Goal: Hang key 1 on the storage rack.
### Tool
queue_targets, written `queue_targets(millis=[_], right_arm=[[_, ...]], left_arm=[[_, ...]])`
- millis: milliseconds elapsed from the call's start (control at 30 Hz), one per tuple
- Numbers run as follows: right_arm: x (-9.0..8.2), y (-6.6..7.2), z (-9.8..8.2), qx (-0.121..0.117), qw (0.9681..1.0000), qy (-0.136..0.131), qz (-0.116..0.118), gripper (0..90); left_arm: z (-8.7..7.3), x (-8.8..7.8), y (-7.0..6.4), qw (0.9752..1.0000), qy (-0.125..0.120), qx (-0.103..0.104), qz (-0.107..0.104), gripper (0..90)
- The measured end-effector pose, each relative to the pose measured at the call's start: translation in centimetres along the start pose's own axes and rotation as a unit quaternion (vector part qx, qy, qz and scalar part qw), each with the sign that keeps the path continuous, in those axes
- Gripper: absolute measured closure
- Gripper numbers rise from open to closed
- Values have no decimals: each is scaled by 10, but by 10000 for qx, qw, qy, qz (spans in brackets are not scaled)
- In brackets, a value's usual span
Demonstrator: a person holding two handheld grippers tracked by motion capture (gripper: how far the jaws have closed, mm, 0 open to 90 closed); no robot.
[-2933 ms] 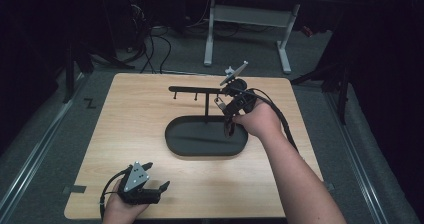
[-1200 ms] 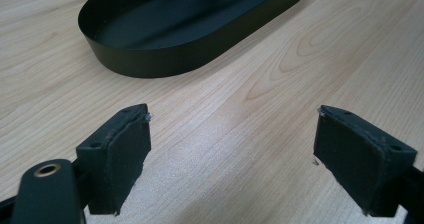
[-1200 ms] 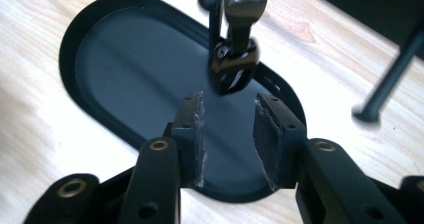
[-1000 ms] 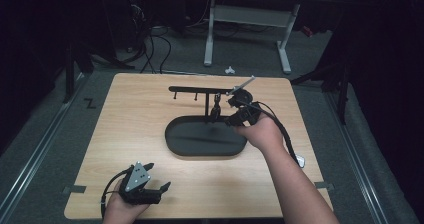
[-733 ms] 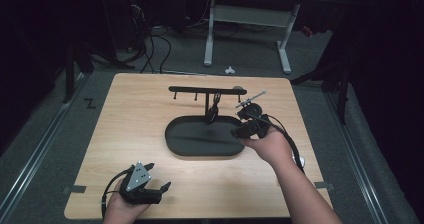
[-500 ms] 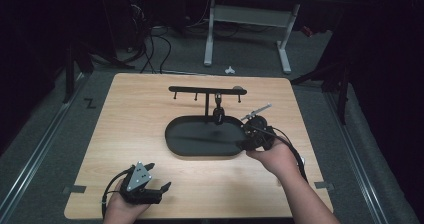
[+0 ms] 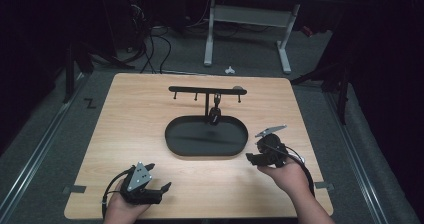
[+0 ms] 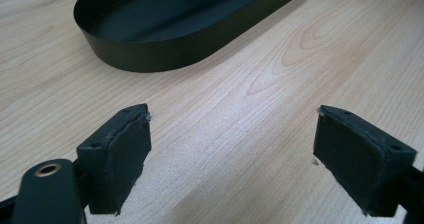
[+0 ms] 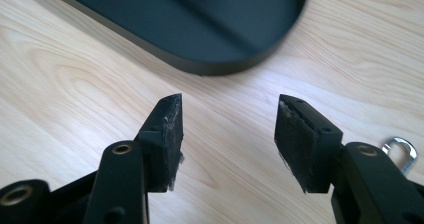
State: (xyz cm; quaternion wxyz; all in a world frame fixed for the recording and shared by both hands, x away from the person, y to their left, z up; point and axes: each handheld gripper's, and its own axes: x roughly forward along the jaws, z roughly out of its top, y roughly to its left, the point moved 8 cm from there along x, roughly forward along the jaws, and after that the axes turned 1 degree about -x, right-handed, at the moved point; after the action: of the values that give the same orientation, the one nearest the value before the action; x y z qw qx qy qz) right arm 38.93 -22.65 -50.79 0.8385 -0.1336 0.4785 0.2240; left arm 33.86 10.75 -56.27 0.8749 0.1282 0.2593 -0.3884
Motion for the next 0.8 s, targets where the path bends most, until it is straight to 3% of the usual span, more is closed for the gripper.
queue_targets(millis=[233, 467, 800], right_arm=[[4, -26, -20, 264, 9994, 55, -207, 475], [5, -56, -29, 530, 9976, 187, -393, 559], [20, -97, -32, 1035, 9913, 576, -582, 582]], left_arm=[[-1, 1, 0, 10000, 39, 10, -3, 159], [-1, 1, 0, 10000, 28, 24, -7, 159], [-1, 1, 0, 10000, 36, 31, -26, 159]])
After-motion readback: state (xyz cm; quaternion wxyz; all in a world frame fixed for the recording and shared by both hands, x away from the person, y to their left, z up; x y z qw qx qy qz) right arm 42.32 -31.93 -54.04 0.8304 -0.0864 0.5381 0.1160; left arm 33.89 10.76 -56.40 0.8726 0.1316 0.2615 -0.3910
